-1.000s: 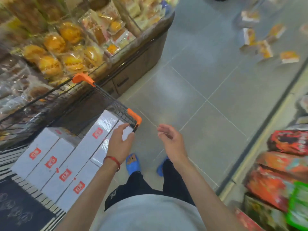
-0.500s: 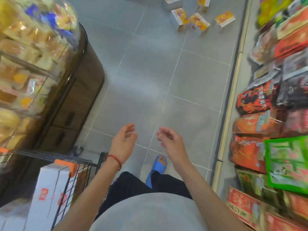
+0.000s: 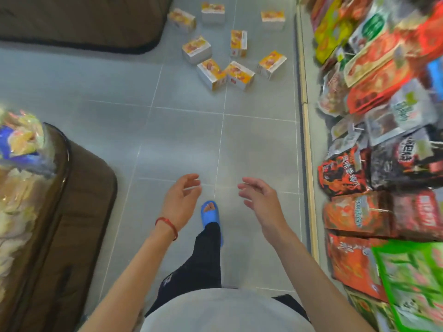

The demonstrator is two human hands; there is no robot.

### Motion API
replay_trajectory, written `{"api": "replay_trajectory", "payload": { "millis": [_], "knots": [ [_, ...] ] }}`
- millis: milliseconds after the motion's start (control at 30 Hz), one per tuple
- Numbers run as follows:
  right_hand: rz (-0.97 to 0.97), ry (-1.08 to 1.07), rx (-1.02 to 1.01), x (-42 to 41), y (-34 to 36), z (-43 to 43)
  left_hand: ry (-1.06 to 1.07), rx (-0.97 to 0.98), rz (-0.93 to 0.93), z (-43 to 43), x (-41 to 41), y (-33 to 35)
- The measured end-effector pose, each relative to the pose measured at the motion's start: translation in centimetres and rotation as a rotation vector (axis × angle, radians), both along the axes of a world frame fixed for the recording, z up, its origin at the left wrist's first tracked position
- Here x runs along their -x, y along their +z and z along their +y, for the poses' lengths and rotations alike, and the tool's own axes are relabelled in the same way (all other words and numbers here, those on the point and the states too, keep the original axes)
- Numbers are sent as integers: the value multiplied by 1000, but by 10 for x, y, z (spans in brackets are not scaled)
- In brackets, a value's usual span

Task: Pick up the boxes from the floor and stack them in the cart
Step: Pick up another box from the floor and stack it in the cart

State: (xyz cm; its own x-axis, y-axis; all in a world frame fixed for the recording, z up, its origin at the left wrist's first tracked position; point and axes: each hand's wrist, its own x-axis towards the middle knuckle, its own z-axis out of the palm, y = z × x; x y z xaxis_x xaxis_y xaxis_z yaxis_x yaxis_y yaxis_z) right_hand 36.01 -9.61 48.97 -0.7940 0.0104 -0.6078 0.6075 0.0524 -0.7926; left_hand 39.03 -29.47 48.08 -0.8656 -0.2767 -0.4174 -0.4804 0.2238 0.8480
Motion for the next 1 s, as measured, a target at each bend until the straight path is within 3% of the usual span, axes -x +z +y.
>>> {"api": "replay_trajectory", "payload": {
  "millis": [500,1000],
  "knots": [
    [-53,-245,-2,320,15,-4,-201,-37,-36,-11,373,0],
    [-106,-165,23,709,8,13,-180,15,-122,6,749,-8]
  ]
}}
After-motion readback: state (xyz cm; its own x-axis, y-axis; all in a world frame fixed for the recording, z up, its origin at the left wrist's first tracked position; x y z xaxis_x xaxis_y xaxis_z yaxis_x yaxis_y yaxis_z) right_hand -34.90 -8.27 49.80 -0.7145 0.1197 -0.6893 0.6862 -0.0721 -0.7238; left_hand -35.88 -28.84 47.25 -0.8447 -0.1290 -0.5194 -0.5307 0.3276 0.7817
